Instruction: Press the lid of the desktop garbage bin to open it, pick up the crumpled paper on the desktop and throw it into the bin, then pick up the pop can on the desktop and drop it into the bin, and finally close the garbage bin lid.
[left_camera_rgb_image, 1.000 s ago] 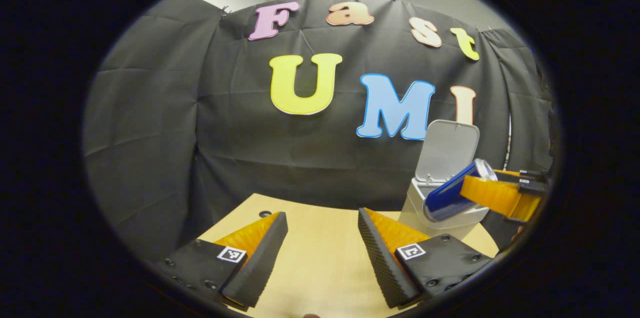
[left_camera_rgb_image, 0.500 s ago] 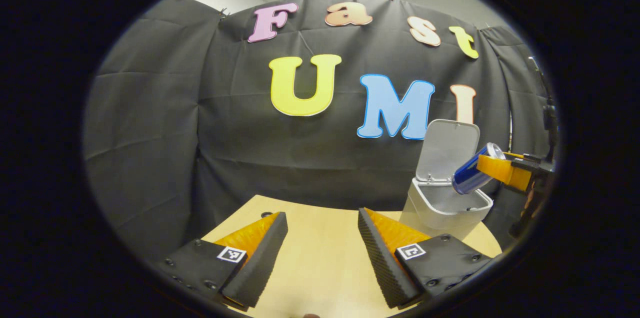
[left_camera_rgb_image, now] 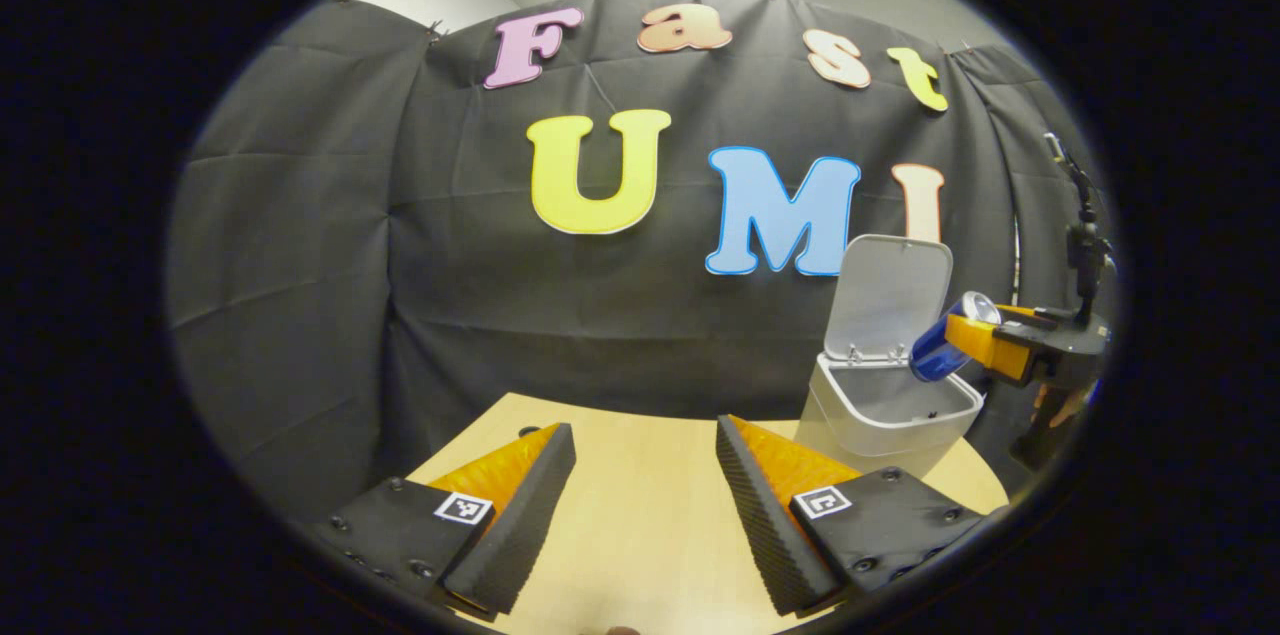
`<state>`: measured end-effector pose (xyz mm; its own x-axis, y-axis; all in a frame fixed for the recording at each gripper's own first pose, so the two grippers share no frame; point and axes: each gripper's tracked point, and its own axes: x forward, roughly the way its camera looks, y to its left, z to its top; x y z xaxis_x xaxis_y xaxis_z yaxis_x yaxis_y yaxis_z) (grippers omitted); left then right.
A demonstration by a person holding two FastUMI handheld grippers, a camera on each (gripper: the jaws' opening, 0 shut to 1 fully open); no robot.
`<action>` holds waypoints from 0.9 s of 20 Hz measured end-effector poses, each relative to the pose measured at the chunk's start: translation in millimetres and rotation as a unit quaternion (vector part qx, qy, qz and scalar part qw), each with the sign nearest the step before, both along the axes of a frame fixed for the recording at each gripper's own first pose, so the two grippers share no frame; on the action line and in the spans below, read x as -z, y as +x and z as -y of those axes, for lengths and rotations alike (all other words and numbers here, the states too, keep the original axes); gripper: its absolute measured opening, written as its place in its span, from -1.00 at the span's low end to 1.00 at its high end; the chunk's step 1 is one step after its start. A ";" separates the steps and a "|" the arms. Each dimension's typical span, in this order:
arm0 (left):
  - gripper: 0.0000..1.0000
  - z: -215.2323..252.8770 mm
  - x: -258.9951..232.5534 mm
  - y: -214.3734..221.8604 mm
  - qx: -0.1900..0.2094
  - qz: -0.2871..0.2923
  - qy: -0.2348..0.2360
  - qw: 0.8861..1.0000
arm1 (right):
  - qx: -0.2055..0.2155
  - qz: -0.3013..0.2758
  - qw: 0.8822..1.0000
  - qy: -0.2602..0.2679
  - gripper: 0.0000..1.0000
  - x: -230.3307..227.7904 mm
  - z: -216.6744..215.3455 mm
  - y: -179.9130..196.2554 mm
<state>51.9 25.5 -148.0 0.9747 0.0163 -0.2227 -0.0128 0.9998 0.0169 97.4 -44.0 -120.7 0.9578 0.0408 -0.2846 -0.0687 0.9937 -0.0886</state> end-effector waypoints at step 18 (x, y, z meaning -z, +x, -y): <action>0.92 13.5 13.2 7.0 0.030 -0.013 -0.009 0.999 | 0.033 0.043 0.998 0.013 0.96 -68.0 10.7 34.2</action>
<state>58.9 12.0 -161.2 0.9676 -0.0460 -0.2484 0.0469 0.9989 -0.0021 131.5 -54.7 -52.7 0.9796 -0.0180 -0.1999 0.0048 0.9978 -0.0659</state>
